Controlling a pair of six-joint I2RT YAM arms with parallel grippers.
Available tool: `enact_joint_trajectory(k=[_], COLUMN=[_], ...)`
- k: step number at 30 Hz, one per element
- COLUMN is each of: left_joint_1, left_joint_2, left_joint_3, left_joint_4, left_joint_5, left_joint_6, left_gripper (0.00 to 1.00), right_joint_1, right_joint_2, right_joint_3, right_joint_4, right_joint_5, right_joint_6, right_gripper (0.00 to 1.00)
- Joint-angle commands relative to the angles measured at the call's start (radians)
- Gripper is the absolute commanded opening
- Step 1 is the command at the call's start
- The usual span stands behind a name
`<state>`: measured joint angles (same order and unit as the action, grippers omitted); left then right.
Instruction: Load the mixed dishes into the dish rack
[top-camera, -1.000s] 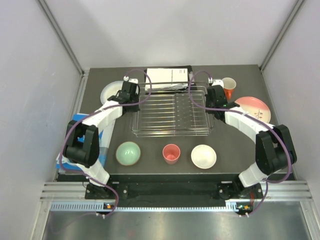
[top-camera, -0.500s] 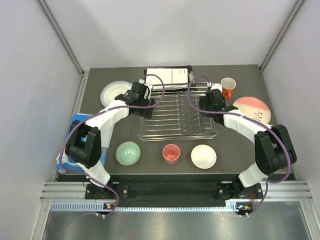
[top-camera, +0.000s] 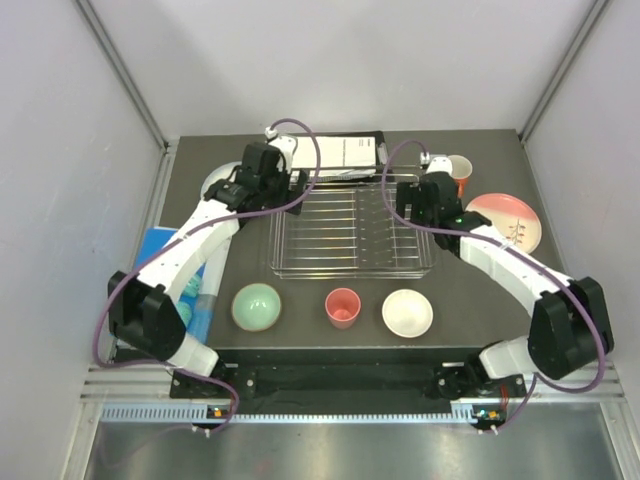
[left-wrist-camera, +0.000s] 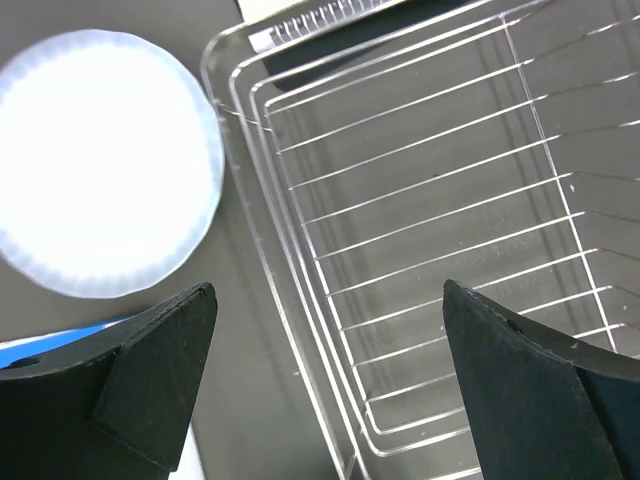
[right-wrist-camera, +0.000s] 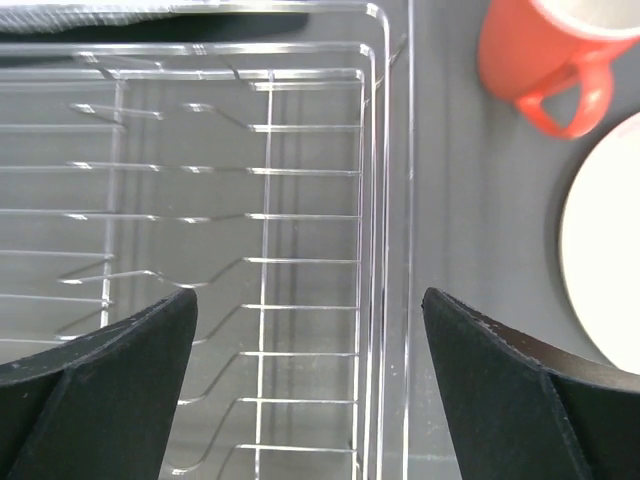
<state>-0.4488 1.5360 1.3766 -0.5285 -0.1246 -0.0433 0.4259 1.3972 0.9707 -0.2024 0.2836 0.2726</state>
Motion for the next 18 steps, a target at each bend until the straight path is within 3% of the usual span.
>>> enact_joint_trajectory(k=[1, 5, 11, 18], left_joint_1=[0.016, 0.022, 0.022, 0.021], left_joint_2=[-0.114, -0.253, -0.541, -0.706], left_joint_3=[0.015, -0.065, -0.259, -0.332], left_joint_4=[-0.056, -0.168, -0.212, -0.363], left_joint_5=[-0.03, -0.065, -0.124, 0.044], left_joint_6=[0.031, 0.123, 0.273, 0.283], left_gripper=[0.99, 0.99, 0.99, 0.99], right_joint_1=[0.014, 0.022, 0.089, 0.227], right_joint_2=[-0.093, -0.188, -0.398, -0.595], right_joint_3=[0.08, 0.07, 0.02, -0.03], right_joint_4=[-0.055, -0.12, -0.215, -0.285], right_joint_5=[0.045, -0.009, -0.063, -0.072], right_joint_6=[0.008, 0.023, 0.082, 0.16], right_gripper=[0.96, 0.99, 1.0, 1.0])
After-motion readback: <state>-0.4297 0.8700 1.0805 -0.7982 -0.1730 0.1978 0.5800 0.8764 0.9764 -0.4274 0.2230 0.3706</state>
